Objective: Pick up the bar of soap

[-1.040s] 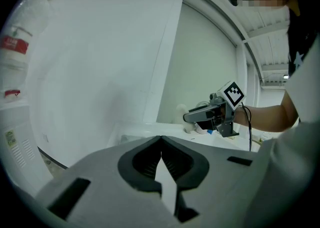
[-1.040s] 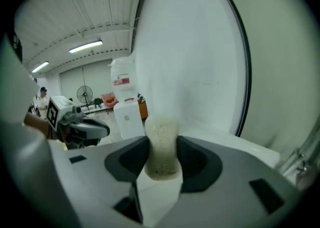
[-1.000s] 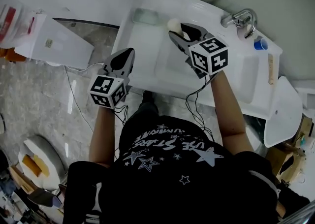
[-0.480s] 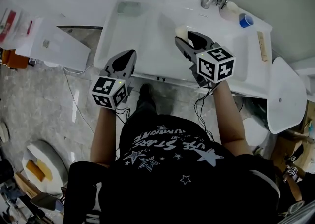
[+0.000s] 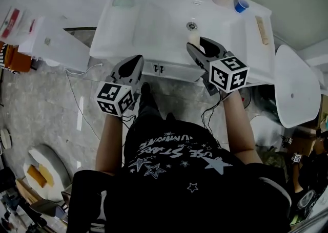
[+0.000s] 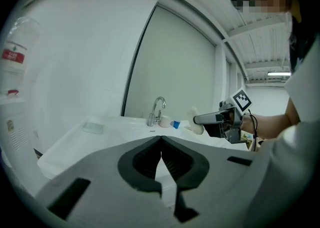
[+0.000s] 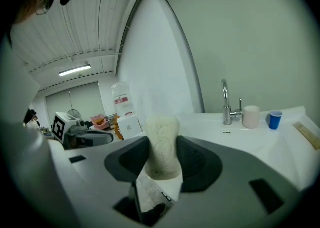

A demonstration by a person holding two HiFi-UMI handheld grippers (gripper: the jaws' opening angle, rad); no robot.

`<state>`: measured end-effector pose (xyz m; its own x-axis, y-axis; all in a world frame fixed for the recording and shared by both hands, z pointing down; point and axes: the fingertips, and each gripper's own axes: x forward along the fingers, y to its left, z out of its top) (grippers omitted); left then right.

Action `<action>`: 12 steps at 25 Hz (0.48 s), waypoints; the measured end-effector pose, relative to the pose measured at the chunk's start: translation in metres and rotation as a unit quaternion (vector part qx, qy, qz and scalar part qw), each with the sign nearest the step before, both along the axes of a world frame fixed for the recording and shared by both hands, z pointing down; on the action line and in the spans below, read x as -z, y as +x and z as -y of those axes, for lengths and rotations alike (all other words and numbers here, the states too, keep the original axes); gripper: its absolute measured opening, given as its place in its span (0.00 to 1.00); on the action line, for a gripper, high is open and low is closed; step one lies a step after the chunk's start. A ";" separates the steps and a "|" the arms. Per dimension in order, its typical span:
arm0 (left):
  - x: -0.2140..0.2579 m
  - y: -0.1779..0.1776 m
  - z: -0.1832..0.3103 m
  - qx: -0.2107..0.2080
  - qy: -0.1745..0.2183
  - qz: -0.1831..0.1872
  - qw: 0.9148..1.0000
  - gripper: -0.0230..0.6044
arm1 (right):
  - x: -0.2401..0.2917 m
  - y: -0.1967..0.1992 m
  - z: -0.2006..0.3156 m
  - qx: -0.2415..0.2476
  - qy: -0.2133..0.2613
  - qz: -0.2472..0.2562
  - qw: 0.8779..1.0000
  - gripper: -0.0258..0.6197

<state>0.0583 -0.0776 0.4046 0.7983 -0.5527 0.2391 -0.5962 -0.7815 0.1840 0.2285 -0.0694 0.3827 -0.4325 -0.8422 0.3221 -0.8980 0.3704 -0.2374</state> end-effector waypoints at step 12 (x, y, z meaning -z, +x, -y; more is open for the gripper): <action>0.001 0.016 -0.068 -0.022 0.004 0.006 1.000 0.05 | -0.006 0.022 -0.075 -0.030 0.002 0.005 1.000 0.32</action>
<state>0.0740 -0.0100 0.4034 0.8190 -0.5191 0.2446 -0.5633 -0.8087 0.1697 0.2509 0.0059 0.3892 -0.3846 -0.8682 0.3136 -0.9161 0.3171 -0.2455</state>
